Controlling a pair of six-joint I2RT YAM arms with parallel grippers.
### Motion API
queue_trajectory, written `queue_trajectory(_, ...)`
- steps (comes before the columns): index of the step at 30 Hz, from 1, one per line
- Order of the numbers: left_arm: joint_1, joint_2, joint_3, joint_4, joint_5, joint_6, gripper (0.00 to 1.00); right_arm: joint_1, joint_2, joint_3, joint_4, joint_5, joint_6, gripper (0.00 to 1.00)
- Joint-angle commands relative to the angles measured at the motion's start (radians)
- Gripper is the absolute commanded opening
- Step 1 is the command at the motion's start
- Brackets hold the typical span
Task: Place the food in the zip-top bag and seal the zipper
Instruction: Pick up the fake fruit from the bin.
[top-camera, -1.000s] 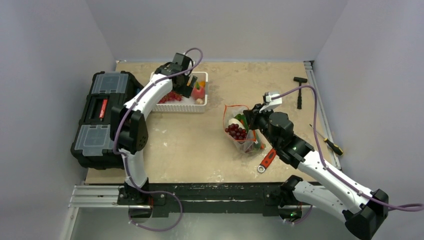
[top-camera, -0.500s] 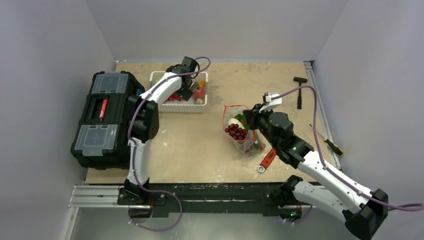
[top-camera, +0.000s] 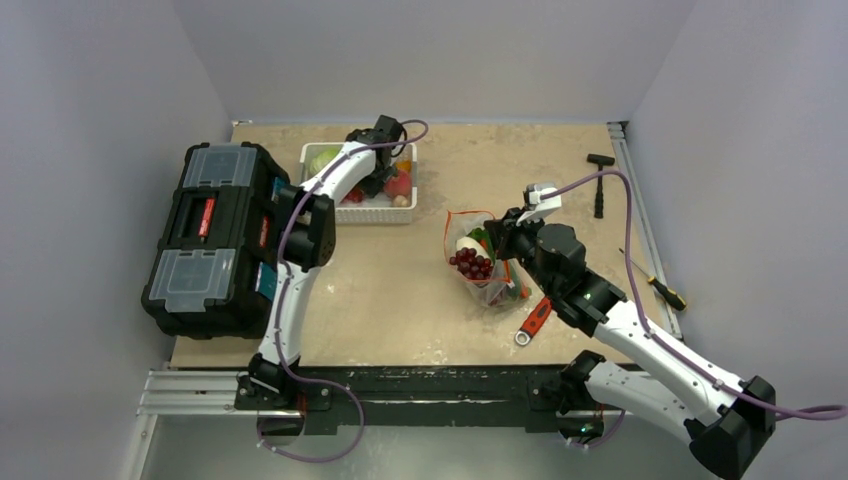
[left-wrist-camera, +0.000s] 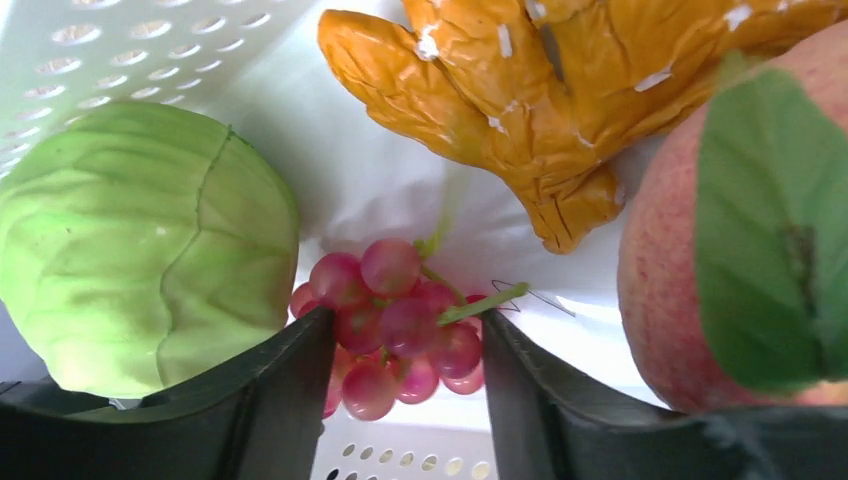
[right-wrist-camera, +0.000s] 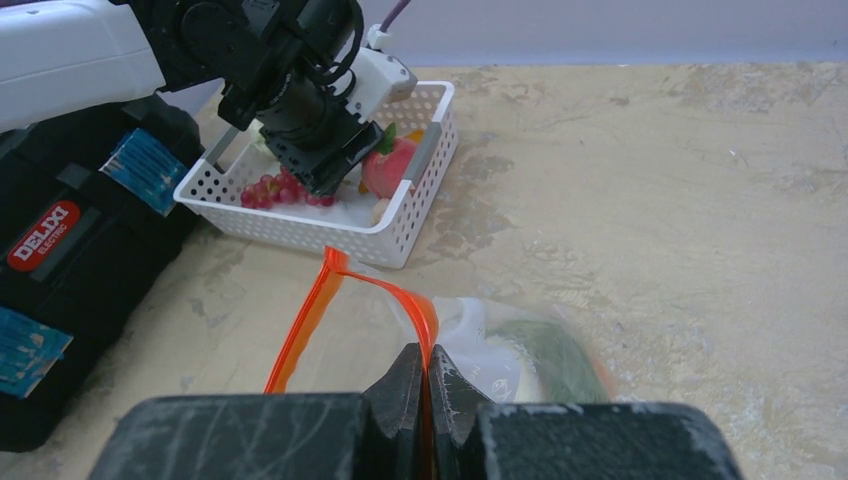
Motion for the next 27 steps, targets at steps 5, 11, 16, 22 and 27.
queue_trajectory(5,0.006,-0.044,-0.058,-0.007,-0.032,0.009,0.27,-0.001,-0.001,0.001,0.074,0.002,-0.016,0.0)
queue_trajectory(11,0.006,-0.137,-0.121,-0.011,-0.015,-0.035,0.07,-0.001,0.007,0.004,0.073,0.001,-0.018,0.0)
queue_trajectory(16,0.007,-0.252,-0.184,-0.006,-0.008,-0.097,0.0,0.0,0.023,0.01,0.071,-0.006,-0.017,0.0)
queue_trajectory(22,0.006,-0.407,-0.238,0.009,-0.02,-0.18,0.0,-0.001,0.041,0.015,0.069,0.001,-0.021,0.0)
queue_trajectory(27,0.006,-0.543,-0.24,-0.009,0.017,-0.252,0.0,-0.002,0.047,0.016,0.071,-0.006,-0.017,0.0)
